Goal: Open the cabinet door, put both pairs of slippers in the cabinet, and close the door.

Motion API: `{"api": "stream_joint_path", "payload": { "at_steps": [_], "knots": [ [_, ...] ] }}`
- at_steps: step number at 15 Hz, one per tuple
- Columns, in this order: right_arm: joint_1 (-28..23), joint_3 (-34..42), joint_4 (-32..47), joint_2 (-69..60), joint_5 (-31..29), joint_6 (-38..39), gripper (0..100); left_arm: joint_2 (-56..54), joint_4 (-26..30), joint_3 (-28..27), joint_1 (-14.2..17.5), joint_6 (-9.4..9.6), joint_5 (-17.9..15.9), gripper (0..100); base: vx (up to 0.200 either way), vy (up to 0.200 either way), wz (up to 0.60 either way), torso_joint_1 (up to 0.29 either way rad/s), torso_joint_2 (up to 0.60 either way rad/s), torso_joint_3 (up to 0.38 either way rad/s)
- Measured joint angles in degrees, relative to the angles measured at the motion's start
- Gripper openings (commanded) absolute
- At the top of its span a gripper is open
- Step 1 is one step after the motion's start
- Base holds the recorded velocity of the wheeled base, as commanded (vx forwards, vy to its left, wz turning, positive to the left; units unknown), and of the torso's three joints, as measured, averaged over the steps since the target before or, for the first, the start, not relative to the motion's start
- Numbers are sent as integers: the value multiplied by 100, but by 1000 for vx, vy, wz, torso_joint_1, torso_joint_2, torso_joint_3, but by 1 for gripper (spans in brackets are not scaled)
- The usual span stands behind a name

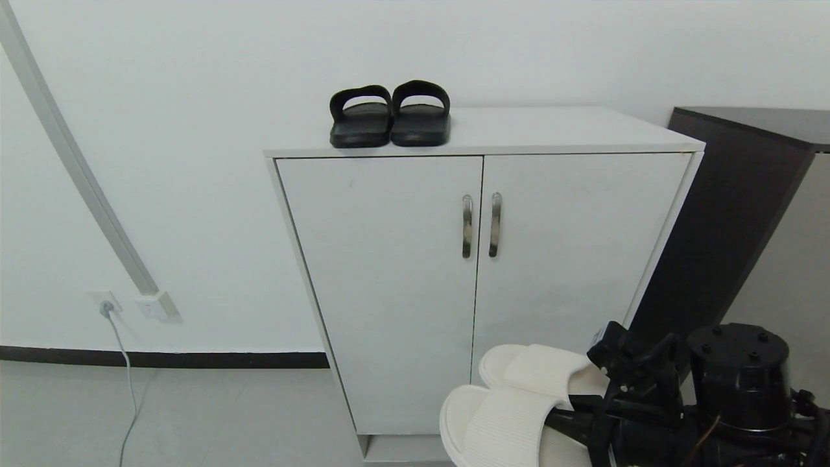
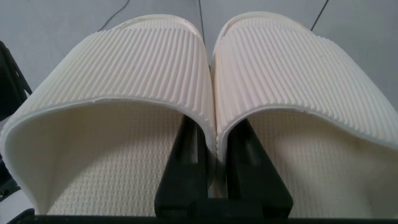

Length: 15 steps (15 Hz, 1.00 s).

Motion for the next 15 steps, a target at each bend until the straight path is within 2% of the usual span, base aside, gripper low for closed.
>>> {"api": "stream_joint_path", "payload": {
  "at_steps": [3, 15],
  "knots": [
    [39, 17, -2, 29, 0, 5, 0, 0, 10, 0, 0, -9, -6, 100, 0, 0, 0, -22, 426, 388],
    [52, 113, -126, 137, -13, -77, 0, 0, 10, -9, 0, -149, 5, 100, 0, 0, 0, -2, 44, 30]
  ]
}}
